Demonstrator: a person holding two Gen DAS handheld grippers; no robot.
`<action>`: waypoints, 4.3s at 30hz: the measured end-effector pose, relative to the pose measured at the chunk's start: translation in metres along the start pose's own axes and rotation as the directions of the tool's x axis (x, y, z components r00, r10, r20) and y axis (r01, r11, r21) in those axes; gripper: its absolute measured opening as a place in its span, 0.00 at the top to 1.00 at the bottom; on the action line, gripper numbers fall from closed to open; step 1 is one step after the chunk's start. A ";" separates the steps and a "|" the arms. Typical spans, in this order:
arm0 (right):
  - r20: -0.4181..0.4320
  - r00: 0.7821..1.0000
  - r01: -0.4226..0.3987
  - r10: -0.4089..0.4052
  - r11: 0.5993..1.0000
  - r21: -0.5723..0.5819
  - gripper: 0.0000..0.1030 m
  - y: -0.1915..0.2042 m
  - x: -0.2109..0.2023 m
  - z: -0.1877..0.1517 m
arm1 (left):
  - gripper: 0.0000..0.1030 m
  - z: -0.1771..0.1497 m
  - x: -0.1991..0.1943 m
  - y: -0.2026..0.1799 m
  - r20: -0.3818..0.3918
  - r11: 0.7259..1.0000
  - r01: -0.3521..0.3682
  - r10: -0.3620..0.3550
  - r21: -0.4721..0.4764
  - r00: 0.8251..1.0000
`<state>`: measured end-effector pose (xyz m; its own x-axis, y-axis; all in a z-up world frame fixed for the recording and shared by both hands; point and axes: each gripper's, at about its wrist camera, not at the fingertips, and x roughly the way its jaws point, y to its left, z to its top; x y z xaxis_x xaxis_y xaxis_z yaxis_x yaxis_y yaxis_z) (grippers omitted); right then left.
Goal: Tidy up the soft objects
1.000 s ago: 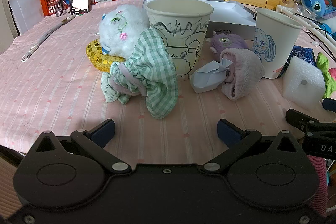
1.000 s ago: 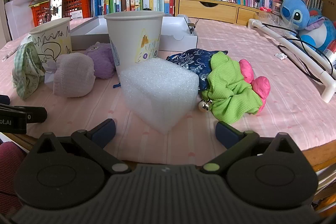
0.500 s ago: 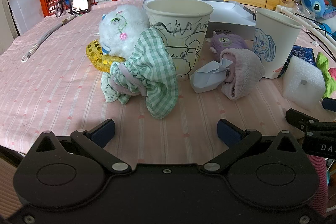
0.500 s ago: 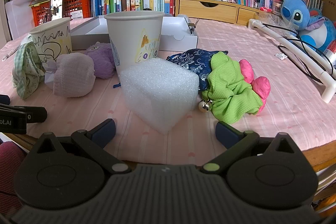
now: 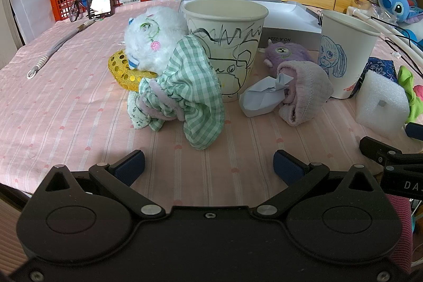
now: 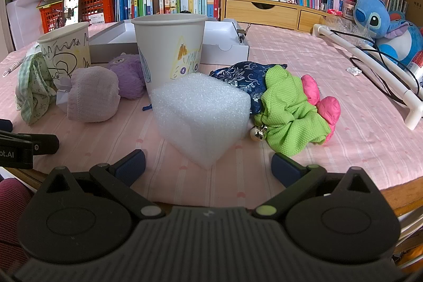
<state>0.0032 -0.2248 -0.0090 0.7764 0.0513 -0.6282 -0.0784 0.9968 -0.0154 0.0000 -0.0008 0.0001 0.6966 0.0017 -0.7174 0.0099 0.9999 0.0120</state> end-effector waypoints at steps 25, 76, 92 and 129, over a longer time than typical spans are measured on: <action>0.004 1.000 -0.002 0.002 1.000 -0.002 0.00 -0.003 0.002 0.000 | 0.00 0.000 0.000 0.000 0.000 1.000 0.003 -0.003 0.002 1.000; 0.222 0.969 -0.107 0.105 0.994 -0.002 0.03 -0.002 -0.016 0.006 | 0.12 0.016 -0.015 0.024 0.234 1.000 -0.010 0.015 -0.023 0.972; 0.230 0.972 -0.033 0.047 0.998 -0.062 0.05 0.012 -0.003 0.010 | 0.15 0.016 0.010 0.025 0.209 0.998 -0.044 0.051 -0.036 0.977; 0.393 0.916 -0.084 0.079 0.996 -0.005 0.30 0.004 -0.038 0.012 | 0.54 0.015 -0.056 0.024 0.340 0.995 0.064 -0.036 -0.072 0.940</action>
<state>-0.0194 -0.2224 0.0242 0.9507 0.1501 -0.2714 -0.1466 0.9886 0.0335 -0.0280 0.0229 0.0509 0.8981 -0.0391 -0.4380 0.0024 0.9965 -0.0841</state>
